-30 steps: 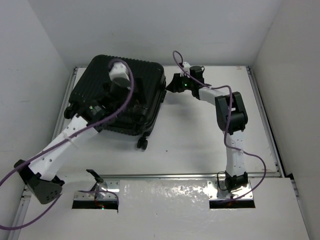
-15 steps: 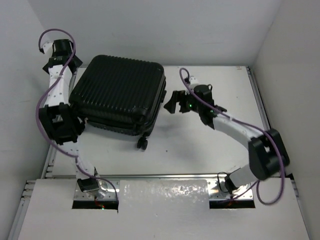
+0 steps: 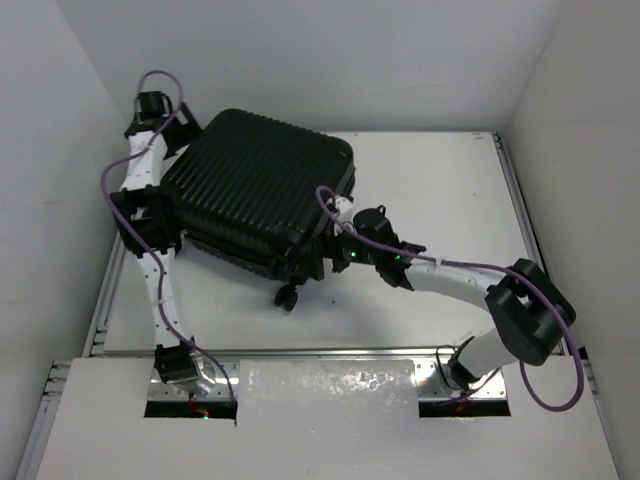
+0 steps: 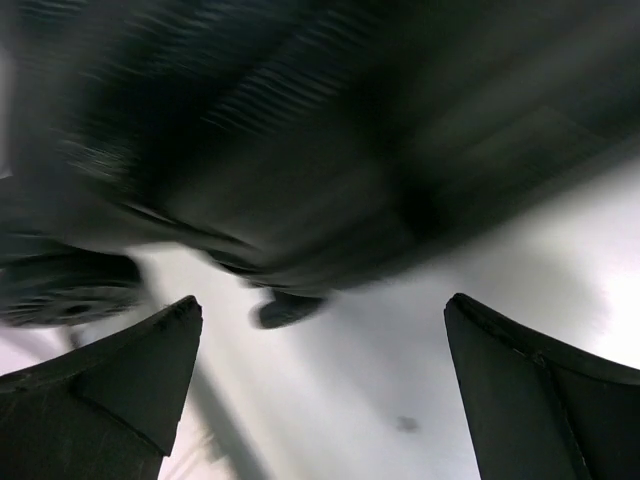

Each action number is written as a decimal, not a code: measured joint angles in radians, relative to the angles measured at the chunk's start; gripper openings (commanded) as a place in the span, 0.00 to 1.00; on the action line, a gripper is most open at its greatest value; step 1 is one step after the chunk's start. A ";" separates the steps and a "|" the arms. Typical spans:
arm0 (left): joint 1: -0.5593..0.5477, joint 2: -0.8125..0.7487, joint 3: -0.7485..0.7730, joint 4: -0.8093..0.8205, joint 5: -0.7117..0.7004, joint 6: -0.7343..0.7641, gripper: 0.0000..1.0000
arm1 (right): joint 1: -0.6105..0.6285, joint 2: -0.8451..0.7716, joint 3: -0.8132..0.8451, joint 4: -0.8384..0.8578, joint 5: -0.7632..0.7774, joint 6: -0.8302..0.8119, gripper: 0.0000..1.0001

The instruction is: Pack the luggage

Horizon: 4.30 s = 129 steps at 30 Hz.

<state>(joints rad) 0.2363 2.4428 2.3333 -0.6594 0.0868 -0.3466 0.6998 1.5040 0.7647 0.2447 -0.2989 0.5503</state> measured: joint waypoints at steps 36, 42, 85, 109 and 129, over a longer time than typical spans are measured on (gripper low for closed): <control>-0.327 -1.435 -1.115 0.004 -0.482 -0.340 1.00 | 0.301 0.059 0.128 0.064 0.207 -0.199 0.99; -0.326 -1.548 -1.366 -0.005 -0.379 -0.455 1.00 | 0.291 -0.227 -0.003 -0.019 0.244 -0.188 0.99; -0.313 -1.033 -1.214 0.094 -0.172 -0.644 0.00 | 0.095 -0.285 -0.301 -0.083 0.465 -0.210 0.21; -0.310 -1.032 -1.242 0.169 -0.134 -0.637 0.00 | 0.099 -0.318 -0.457 0.193 0.611 -0.220 0.00; -0.336 -0.939 -1.152 0.162 -0.144 -0.693 0.00 | -0.199 -0.207 -0.333 0.136 0.462 -0.435 0.00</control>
<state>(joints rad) -0.0998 1.5040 1.1812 -0.4973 -0.0570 -1.0393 0.5011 1.2968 0.4320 0.3805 0.1627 0.1158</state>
